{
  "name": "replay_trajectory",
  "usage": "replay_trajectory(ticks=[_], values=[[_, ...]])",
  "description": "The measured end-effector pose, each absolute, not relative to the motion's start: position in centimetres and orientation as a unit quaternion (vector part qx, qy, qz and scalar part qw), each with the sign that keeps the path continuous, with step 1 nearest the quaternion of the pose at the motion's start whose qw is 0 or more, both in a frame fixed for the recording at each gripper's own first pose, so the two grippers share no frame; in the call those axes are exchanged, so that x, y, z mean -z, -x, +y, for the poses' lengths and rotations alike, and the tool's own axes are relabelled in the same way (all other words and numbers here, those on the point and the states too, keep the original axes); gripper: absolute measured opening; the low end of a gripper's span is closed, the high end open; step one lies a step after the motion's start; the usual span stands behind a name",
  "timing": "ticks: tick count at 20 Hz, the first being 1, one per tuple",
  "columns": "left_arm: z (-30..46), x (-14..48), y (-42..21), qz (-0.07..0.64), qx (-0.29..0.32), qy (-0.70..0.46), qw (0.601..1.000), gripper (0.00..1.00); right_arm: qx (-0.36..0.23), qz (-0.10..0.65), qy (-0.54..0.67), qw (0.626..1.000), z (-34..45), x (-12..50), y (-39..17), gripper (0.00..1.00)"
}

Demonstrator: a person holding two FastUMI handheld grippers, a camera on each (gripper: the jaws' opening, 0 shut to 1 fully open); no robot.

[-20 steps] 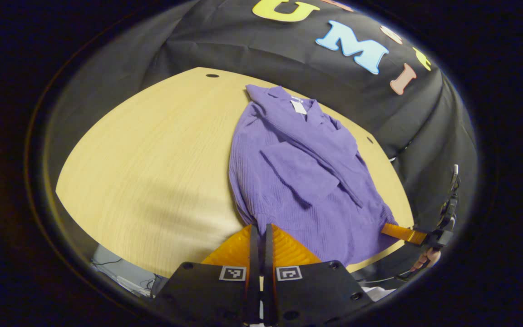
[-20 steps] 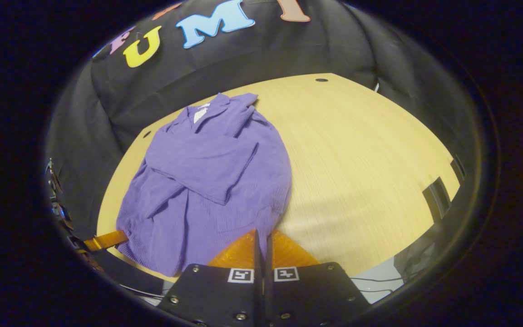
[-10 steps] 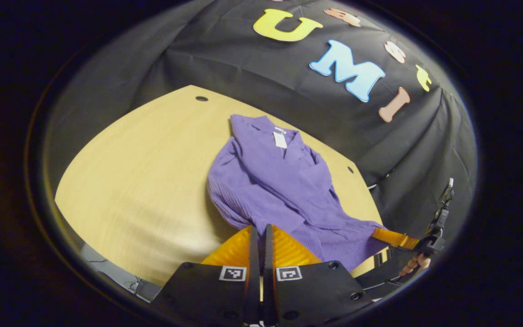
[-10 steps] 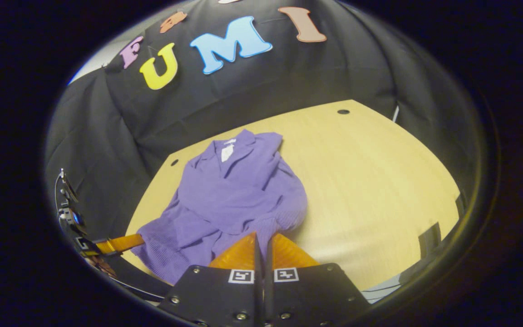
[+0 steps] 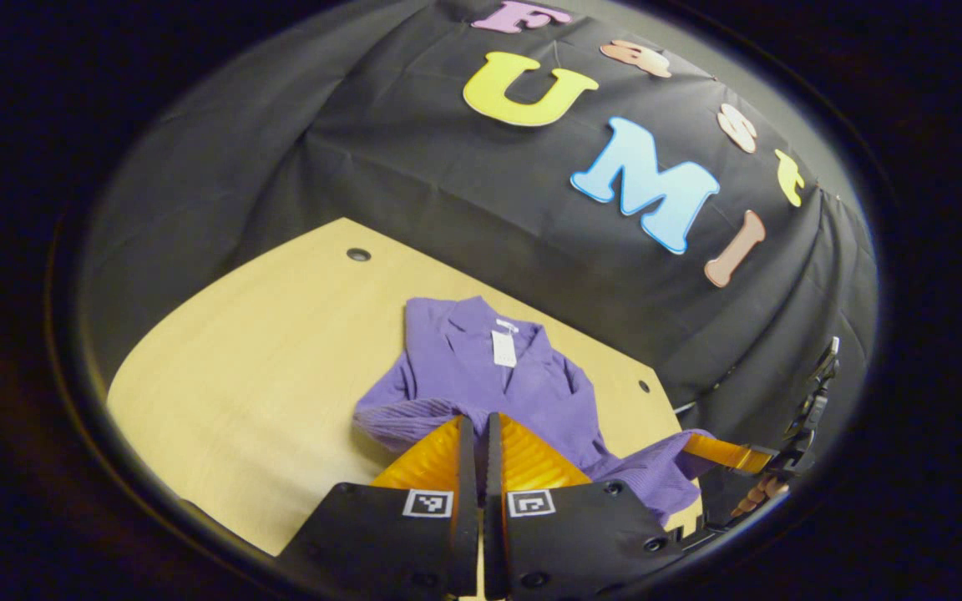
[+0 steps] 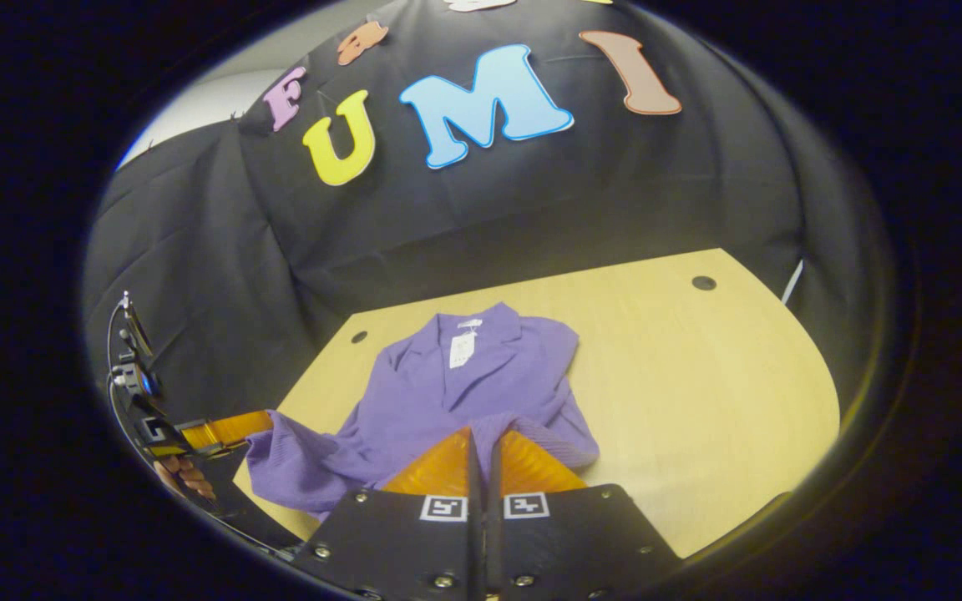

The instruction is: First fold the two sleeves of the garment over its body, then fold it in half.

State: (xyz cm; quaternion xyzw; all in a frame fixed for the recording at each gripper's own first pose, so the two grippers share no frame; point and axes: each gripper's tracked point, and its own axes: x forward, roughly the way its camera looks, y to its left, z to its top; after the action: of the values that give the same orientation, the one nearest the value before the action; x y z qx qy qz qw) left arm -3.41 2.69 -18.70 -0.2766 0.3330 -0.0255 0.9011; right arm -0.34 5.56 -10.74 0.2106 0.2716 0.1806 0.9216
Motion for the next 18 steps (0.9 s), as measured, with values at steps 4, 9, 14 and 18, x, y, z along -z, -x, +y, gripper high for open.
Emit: replay_trajectory(ticks=[4, 9, 14, 18], values=[[2.4, 17.7, -2.8, 0.31, 0.007, 0.279, 0.909, 0.1, -0.184, 0.263, -0.224, 0.92, 5.0, 9.5, -5.0, 0.01], [3.6, 17.7, -10.1, 0.293, 0.01, 0.274, 0.916, 0.1, -0.166, 0.251, -0.241, 0.923, 4.8, 8.8, -11.4, 0.01], [5.3, 20.5, -17.3, 0.285, 0.0, 0.256, 0.924, 0.09, -0.139, 0.253, -0.24, 0.927, 4.4, 9.9, -17.9, 0.01], [5.9, 23.4, -21.2, 0.291, 0.003, 0.223, 0.93, 0.09, -0.129, 0.253, -0.224, 0.932, 4.8, 11.0, -21.7, 0.01]])
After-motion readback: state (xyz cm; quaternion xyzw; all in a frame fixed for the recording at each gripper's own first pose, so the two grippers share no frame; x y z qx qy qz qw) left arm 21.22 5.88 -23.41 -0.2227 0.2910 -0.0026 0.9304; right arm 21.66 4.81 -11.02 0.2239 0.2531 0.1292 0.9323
